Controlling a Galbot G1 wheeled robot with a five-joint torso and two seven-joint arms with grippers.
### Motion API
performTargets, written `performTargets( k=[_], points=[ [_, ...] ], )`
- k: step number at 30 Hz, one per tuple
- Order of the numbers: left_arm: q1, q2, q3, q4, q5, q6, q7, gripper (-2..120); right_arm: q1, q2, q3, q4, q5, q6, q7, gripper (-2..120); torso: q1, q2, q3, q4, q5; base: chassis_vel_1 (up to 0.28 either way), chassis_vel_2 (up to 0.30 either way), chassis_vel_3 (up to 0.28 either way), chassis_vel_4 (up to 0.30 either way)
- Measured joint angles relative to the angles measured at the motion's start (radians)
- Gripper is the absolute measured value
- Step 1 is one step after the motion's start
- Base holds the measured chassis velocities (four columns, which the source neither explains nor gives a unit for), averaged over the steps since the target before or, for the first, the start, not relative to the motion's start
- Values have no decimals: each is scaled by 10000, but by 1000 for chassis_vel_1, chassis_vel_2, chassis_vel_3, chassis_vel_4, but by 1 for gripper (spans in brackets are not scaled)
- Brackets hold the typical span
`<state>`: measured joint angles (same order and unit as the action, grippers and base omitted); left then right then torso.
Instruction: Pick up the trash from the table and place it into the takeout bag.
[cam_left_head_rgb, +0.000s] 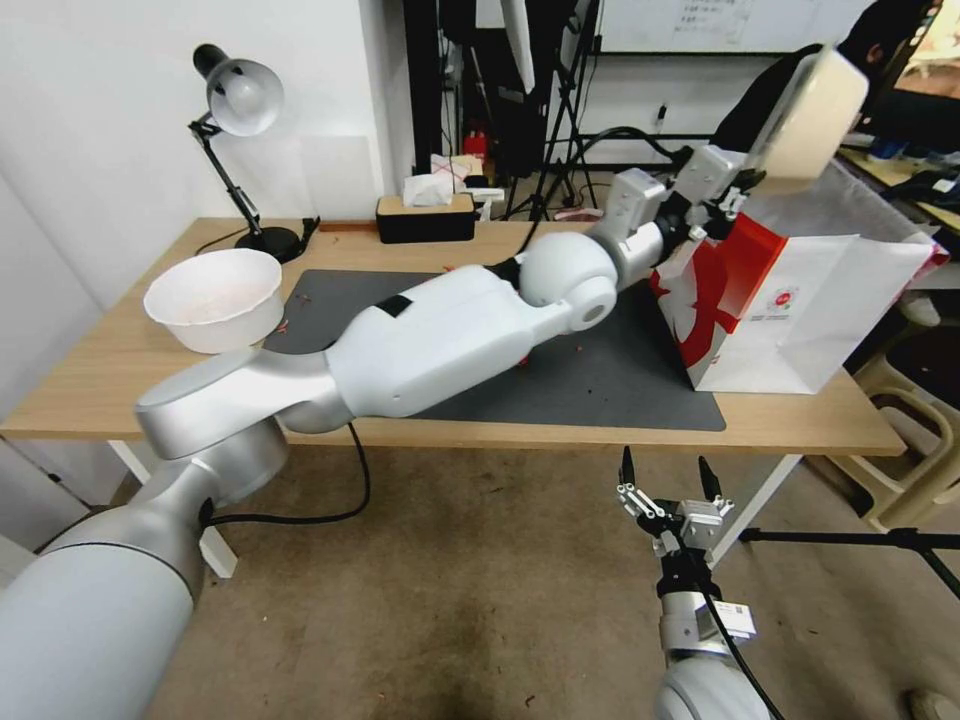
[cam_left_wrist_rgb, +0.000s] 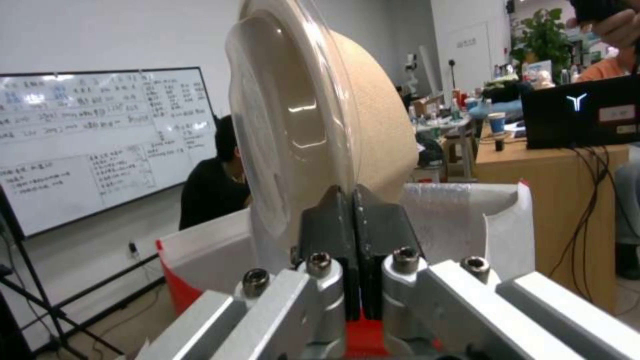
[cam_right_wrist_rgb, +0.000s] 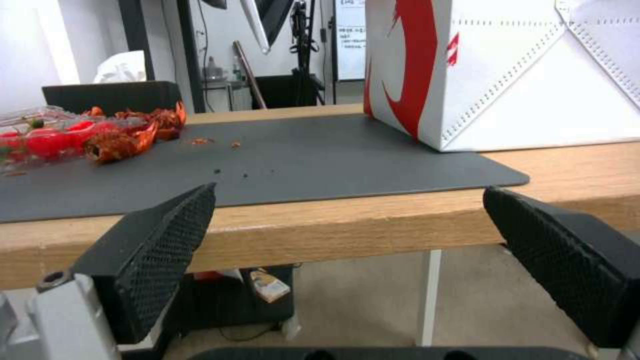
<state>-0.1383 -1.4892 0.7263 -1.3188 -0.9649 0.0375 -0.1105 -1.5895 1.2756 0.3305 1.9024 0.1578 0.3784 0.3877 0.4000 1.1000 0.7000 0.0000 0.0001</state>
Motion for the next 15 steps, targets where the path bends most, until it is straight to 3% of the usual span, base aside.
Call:
performTargets(
  k=[8, 15],
  points=[
    [50, -374, 142, 358, -24, -9, 19, 0, 92, 30, -10, -14, 0, 9, 1, 100, 0, 0, 0, 1, -1, 0, 0, 0, 0],
    [111, -595, 170, 614, 15, -9, 29, 21, 107, 29, -2, -27, 3, 24, 1, 100, -1, 0, 1, 1, -1, 0, 0, 0, 0]
  ],
)
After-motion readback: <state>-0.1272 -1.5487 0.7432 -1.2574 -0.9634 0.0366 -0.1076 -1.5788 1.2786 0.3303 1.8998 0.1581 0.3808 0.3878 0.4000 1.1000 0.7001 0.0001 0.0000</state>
